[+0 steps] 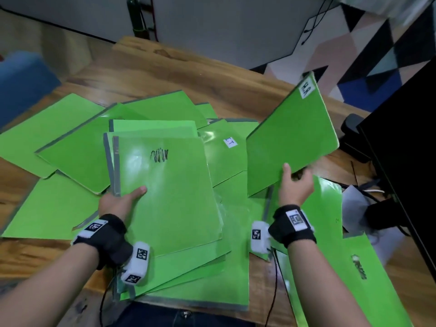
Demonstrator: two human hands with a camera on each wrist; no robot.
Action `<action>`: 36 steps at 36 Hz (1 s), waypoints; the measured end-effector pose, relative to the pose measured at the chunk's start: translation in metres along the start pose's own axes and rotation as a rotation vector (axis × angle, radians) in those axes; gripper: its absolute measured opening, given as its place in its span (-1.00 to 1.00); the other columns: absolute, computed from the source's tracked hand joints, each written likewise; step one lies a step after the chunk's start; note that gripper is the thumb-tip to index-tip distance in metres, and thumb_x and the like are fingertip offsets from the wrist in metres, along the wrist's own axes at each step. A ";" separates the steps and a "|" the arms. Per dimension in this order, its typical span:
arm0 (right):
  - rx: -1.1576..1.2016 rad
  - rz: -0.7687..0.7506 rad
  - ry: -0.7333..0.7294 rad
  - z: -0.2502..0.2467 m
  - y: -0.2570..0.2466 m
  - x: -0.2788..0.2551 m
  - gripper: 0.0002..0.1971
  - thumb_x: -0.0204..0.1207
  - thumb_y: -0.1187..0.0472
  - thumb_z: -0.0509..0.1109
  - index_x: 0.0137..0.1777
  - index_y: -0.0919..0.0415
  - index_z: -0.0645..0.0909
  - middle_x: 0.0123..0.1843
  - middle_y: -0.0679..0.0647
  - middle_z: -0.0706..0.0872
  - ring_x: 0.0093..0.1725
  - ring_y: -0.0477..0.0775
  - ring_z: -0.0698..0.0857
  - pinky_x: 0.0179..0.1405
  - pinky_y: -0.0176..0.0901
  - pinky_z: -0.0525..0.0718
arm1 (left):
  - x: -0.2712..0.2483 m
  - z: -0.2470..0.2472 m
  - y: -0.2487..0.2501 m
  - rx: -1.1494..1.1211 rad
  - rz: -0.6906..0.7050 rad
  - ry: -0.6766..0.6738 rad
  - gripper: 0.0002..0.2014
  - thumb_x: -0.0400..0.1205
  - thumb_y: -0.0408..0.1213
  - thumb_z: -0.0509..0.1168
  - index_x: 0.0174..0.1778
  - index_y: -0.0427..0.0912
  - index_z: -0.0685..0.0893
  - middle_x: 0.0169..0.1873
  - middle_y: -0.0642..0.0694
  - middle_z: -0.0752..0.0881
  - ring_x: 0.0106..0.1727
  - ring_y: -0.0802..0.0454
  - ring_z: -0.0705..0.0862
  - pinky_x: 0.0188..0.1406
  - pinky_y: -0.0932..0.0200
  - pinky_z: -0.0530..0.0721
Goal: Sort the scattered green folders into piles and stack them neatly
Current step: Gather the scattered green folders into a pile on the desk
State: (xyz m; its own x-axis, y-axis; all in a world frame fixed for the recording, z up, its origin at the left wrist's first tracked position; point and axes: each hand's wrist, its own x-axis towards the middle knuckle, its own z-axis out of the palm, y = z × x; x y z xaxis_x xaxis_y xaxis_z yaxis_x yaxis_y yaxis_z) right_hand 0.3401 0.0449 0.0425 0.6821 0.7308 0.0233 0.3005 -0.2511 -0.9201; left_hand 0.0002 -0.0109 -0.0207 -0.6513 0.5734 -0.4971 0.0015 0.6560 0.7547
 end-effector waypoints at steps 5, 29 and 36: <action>0.009 0.026 0.020 0.009 0.022 -0.003 -0.66 0.62 0.22 0.32 -0.35 0.09 0.30 -0.35 -0.06 0.46 -0.41 -0.14 0.42 -0.22 -0.08 0.53 | 0.006 -0.008 0.004 -0.044 0.004 0.049 -0.05 0.20 0.10 0.62 0.36 -0.42 0.46 0.12 -0.34 0.66 0.14 -0.29 0.65 0.19 -0.19 0.63; -0.111 0.673 -0.525 0.121 0.001 -0.028 -0.67 0.58 0.19 0.27 0.28 0.32 0.49 0.04 0.18 0.56 -0.24 0.16 0.53 -0.37 -0.12 0.50 | 0.027 -0.016 -0.012 0.145 -0.216 -0.029 -0.05 0.33 0.10 0.54 0.46 -0.45 0.33 0.23 -0.41 0.58 0.13 -0.35 0.60 0.15 -0.21 0.63; -0.330 0.573 -0.664 0.124 -0.008 -0.031 -0.55 0.48 0.09 0.31 0.34 0.25 0.51 -0.24 0.10 0.54 -0.33 0.10 0.51 -0.31 -0.15 0.46 | 0.031 -0.019 -0.007 0.189 -0.215 -0.080 -0.09 0.36 0.08 0.52 0.44 -0.47 0.36 0.24 -0.42 0.58 0.19 -0.34 0.60 0.18 -0.16 0.63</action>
State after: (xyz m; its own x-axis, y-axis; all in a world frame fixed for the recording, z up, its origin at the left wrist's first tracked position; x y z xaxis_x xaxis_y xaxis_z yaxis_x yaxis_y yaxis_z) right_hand 0.2343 0.1032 0.0011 0.2951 0.6271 -0.7208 0.2800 -0.7781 -0.5623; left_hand -0.0345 -0.0070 -0.0333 -0.5904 0.4429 -0.6748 0.0158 0.8422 0.5389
